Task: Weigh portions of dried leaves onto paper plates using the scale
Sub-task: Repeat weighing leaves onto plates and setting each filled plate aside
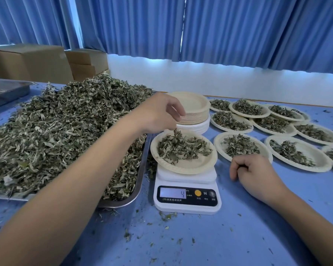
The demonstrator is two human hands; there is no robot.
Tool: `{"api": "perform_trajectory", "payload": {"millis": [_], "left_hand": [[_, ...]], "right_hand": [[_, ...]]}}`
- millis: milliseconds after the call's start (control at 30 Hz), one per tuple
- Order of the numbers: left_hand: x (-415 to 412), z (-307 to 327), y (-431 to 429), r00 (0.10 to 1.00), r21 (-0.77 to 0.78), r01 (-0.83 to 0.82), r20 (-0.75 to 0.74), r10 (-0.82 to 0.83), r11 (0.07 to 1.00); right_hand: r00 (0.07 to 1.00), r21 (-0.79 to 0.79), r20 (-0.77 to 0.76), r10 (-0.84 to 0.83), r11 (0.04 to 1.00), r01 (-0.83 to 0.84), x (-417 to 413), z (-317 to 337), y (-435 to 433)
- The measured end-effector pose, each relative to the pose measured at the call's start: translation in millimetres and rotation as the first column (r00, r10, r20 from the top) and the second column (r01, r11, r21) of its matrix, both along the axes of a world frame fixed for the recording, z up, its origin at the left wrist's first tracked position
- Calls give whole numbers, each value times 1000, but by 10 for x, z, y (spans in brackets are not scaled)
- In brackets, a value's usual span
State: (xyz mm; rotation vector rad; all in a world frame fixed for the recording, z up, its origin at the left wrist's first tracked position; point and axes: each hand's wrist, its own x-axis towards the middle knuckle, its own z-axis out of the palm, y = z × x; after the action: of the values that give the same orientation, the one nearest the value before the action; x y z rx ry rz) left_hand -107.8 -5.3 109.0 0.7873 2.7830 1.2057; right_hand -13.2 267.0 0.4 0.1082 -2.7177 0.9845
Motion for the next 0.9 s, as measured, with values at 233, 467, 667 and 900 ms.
{"api": "perform_trajectory", "payload": {"millis": [233,467,667,900], "left_hand": [[-320,-14,-489,971,-426,-236,-83,223,873],[-419,-304,-535,987,-731,9,115,110,683],[-427,-257,-576,991,-669,-68,43,130,740],[-374,-118,-569,971,-536,-234,-83,226,811]], "right_hand": [[1000,-9,3,3,1000,-3,3,-5,5],[1000,-20,13,-4,1000,4,17,11,-11],[1000,-34,28,-10,999,10,28,19,-20],[1000,-14,25,-12,1000,13,18,10,-17]]}}
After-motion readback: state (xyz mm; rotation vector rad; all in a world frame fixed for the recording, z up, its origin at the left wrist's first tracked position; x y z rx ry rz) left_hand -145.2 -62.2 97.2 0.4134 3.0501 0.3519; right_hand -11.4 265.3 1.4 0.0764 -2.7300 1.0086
